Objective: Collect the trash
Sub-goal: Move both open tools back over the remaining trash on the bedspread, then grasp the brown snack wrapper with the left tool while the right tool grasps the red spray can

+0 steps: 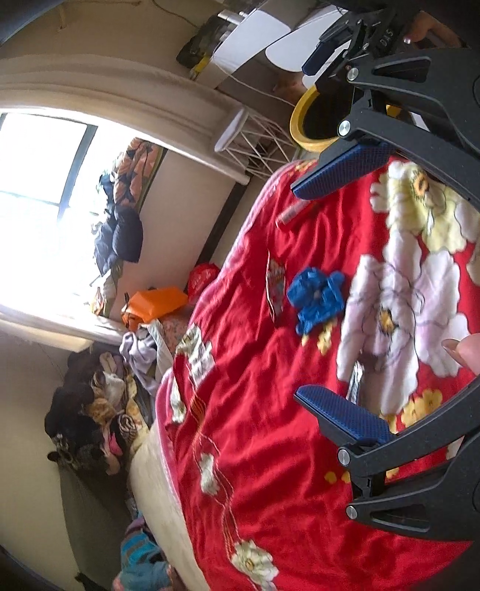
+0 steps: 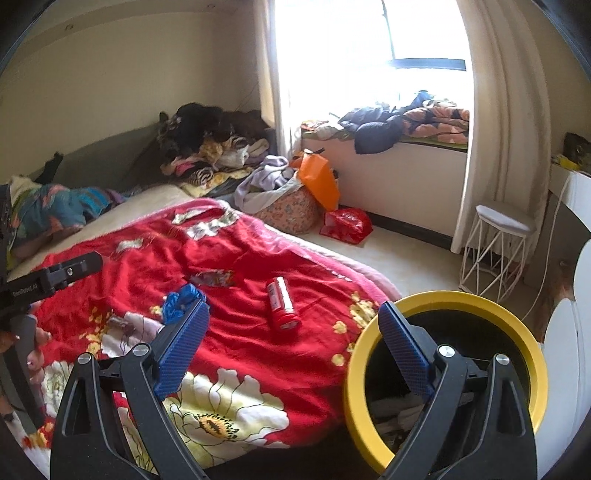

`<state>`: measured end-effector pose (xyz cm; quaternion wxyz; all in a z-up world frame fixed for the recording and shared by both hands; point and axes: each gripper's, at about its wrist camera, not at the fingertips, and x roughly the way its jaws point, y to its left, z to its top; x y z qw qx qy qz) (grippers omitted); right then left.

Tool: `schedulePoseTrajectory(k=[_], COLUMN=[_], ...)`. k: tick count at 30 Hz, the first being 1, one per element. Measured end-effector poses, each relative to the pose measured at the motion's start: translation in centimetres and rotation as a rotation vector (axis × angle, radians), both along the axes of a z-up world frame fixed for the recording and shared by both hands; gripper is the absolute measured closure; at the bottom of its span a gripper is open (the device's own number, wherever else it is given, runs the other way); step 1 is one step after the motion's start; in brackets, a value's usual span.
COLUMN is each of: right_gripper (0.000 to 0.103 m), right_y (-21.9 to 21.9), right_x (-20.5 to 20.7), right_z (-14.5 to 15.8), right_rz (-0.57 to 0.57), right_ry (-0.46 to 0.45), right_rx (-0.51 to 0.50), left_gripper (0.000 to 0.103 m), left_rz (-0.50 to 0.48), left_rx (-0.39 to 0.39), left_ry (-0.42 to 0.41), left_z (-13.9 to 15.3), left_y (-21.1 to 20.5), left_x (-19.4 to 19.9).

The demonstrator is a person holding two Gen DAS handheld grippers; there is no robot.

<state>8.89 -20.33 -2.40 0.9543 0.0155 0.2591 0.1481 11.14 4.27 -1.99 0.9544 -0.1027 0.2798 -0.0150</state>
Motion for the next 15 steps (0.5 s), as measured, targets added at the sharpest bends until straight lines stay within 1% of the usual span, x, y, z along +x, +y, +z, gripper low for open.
schedulePoseTrajectory(k=[6,12,15], right_gripper=[0.013,0.013,0.013], right_y=[1.7,3.5,4.4], right_x=[0.9,2.3,3.3], right_z=[-0.6,-1.3,-1.6], right_rz=[0.06,0.092,0.101], right_ry=[0.025,0.059,0.068], right_rx=[-0.034,-0.054,-0.073], left_gripper=[0.01,0.01,0.01], left_rz=[0.067,0.115,0.135], left_rx=[-0.053,-0.054,-0.088], left_ry=[0.049,0.082,0.119], left_z=[-1.1,-2.2,-3.1], left_y=[2.7,5.0,6.0], left_x=[-0.3,-0.7,-0.6])
